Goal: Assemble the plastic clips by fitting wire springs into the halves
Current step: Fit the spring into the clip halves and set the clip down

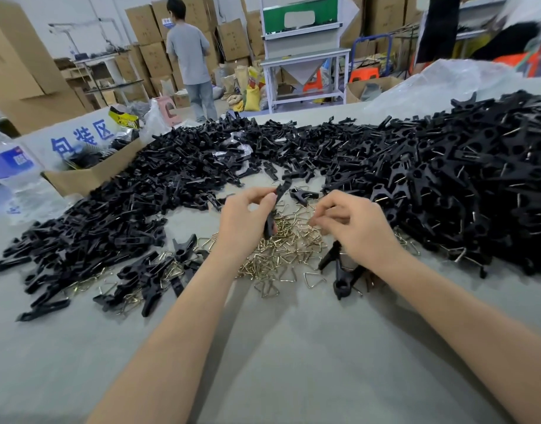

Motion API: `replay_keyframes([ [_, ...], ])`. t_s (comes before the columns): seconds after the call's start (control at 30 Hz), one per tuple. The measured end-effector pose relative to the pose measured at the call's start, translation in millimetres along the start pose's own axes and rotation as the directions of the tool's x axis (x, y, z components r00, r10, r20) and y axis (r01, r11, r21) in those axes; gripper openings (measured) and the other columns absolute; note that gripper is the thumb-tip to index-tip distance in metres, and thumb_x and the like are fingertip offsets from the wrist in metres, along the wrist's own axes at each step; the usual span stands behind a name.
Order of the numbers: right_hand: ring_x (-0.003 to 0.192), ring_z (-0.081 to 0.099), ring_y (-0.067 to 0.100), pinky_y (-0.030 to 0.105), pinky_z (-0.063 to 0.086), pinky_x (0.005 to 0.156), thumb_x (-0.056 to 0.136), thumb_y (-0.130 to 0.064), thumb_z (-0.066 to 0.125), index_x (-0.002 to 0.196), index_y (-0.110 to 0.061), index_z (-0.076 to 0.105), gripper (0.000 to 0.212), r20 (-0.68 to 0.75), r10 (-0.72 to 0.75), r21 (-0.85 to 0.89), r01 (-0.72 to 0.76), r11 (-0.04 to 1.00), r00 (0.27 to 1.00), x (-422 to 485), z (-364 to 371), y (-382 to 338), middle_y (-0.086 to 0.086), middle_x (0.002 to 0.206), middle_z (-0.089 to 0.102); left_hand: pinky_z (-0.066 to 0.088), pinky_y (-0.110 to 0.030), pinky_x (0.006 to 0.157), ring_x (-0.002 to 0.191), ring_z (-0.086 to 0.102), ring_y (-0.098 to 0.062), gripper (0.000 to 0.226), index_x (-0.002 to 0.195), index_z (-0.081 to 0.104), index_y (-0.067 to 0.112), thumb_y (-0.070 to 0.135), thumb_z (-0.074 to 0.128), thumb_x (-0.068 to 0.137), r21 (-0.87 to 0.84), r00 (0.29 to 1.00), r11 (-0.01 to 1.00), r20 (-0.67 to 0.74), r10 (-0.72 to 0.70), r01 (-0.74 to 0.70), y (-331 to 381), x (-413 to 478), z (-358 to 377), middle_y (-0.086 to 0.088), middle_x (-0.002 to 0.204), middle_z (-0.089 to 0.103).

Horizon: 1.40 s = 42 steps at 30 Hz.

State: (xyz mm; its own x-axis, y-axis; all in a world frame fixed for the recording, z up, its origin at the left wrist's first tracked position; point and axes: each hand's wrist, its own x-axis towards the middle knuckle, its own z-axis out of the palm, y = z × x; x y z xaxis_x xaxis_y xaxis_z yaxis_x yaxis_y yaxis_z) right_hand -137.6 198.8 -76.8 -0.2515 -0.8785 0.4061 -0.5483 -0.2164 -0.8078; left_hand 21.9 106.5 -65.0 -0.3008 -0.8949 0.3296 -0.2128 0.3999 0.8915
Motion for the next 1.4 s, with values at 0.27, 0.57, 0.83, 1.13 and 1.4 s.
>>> replay_keyframes([
  [0.27,0.054,0.054,0.019,0.029,0.041,0.05,0.091,-0.003,0.055,0.076,-0.022,0.065,0.026,-0.065,0.115,0.162,-0.103,0.981,0.991,1.4,-5.7,-1.7,0.001,0.07,0.07,0.033,-0.019,0.038,0.046,0.055,-0.011,0.013,0.1,0.067,0.021,0.016,0.056,0.096,-0.184,0.948,0.97,0.301,-0.098,0.159,4.2,-8.1,10.7,-0.004,0.075,0.063],
  [0.57,0.061,0.061,0.012,0.019,0.048,0.053,0.089,0.006,0.054,0.091,-0.005,0.071,0.02,0.116,0.224,0.736,-0.235,0.635,0.968,4.7,-6.1,-8.3,0.006,0.079,0.072,0.032,-0.013,0.035,0.043,0.053,-0.009,0.009,0.091,0.062,0.011,0.01,0.055,0.096,-0.351,0.907,0.898,0.406,-0.108,0.264,13.1,-13.3,16.8,0.001,0.074,0.065],
  [0.83,0.078,0.069,0.032,0.036,0.058,0.062,0.091,-0.002,0.054,0.079,-0.003,0.063,0.015,0.11,0.333,0.661,-0.319,0.68,0.937,3.3,-7.3,-12.3,0.014,0.082,0.066,0.045,-0.016,0.05,0.062,0.065,-0.008,0.003,0.088,0.066,0.017,0.014,0.066,0.089,-0.265,0.971,0.954,0.223,-0.081,0.141,9.7,-7.9,12.5,0.004,0.073,0.071],
  [1.13,0.087,0.071,0.029,0.035,0.059,0.065,0.091,-0.002,0.058,0.092,0.003,0.065,0.009,0.104,0.264,0.657,-0.266,0.706,0.959,-1.2,1.9,-16.2,0.024,0.095,0.067,0.051,-0.019,0.066,0.068,0.065,-0.008,0.022,0.083,0.068,0.019,0.028,0.078,0.066,-0.385,0.981,0.915,0.187,-0.054,0.123,11.7,-12.7,20.3,0.0,0.081,0.07],
  [1.4,0.082,0.071,0.022,0.037,0.06,0.071,0.09,-0.006,0.061,0.087,-0.01,0.072,0.011,0.01,0.251,0.638,-0.2,0.744,0.968,-0.4,0.2,-9.5,0.012,0.087,0.072,0.055,-0.019,0.08,0.085,0.069,-0.013,0.026,0.109,0.065,0.002,-0.009,0.057,0.087,-0.596,0.925,0.719,0.327,-0.191,0.359,17.1,-16.8,28.7,-0.013,0.101,0.068],
])
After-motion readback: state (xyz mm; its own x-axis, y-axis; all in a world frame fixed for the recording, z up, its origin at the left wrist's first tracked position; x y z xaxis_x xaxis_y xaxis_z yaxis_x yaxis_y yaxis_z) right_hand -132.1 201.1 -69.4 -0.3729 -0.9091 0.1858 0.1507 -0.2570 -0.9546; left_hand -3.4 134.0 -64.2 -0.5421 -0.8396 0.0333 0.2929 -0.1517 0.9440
